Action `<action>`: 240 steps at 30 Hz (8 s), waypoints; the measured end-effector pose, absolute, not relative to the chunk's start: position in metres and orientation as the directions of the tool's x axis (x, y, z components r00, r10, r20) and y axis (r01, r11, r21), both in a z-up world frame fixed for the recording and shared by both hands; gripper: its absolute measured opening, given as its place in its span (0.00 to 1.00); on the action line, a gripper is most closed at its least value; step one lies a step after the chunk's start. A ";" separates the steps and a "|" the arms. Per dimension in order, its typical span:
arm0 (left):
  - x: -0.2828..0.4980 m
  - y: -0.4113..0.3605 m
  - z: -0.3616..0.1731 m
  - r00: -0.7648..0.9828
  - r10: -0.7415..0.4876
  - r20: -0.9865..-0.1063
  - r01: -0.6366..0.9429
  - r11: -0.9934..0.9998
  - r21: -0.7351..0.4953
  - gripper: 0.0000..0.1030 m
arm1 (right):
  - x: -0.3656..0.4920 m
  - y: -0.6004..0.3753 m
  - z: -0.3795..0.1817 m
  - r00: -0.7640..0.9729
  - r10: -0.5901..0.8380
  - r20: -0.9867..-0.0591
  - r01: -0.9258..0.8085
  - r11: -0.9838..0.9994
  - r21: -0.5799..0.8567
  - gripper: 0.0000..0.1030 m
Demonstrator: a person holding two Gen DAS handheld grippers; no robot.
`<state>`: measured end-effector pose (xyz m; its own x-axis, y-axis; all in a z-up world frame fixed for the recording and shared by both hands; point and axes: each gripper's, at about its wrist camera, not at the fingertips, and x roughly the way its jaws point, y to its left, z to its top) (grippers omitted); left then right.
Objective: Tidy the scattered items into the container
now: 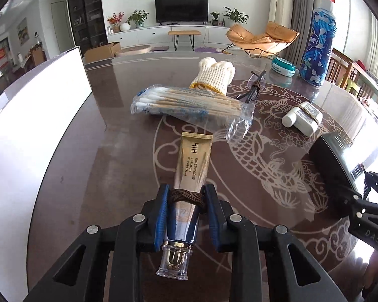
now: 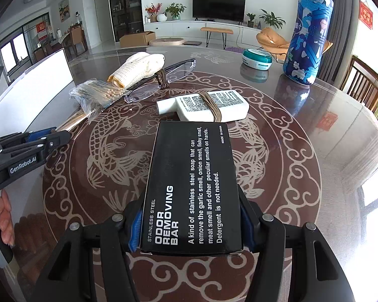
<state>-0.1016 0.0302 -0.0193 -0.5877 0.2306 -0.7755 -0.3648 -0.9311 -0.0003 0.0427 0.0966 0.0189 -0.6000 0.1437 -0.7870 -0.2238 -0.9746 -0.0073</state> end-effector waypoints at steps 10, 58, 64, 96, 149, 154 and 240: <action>-0.037 0.013 -0.021 -0.597 0.217 -0.773 -0.299 -0.953 -0.036 0.27 | 0.064 0.053 0.021 -0.615 0.054 -0.787 -0.089 -0.996 0.002 0.59; -0.045 0.015 -0.023 -0.571 0.240 -0.785 -0.302 -0.951 -0.071 0.85 | 0.078 0.032 0.019 -0.603 0.059 -0.795 -0.089 -0.996 -0.006 0.75; -0.044 0.015 -0.023 -0.568 0.249 -0.784 -0.306 -0.949 -0.080 0.87 | 0.078 0.033 0.020 -0.603 0.057 -0.796 -0.090 -0.996 -0.004 0.75; -0.032 -0.013 0.043 -0.538 0.308 -0.784 -0.439 -0.897 -0.051 0.25 | 0.065 0.055 0.056 -0.316 -0.118 -0.941 0.115 -0.990 0.085 0.57; -0.014 -0.139 0.122 -0.771 0.144 -0.620 -0.160 -0.987 -0.030 1.00 | 0.049 -0.037 0.054 -0.620 0.023 -0.785 0.023 -0.999 -0.048 1.00; -0.013 -0.042 0.062 -0.666 0.209 -0.716 -0.289 -0.957 -0.011 1.00 | 0.083 0.058 0.027 -0.557 0.185 -0.810 -0.154 -0.981 -0.118 1.00; -0.058 0.039 -0.028 -0.559 0.178 -0.810 -0.305 -0.952 0.001 1.00 | 0.097 0.101 0.011 -0.557 0.162 -0.814 -0.265 -0.964 -0.010 1.00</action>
<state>-0.0582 0.0390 -0.0280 -0.5586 0.1780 -0.8101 -0.3052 -0.9523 0.0012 0.0974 0.1008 0.0115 -0.5573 0.1616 -0.8144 -0.2650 -0.9642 -0.0099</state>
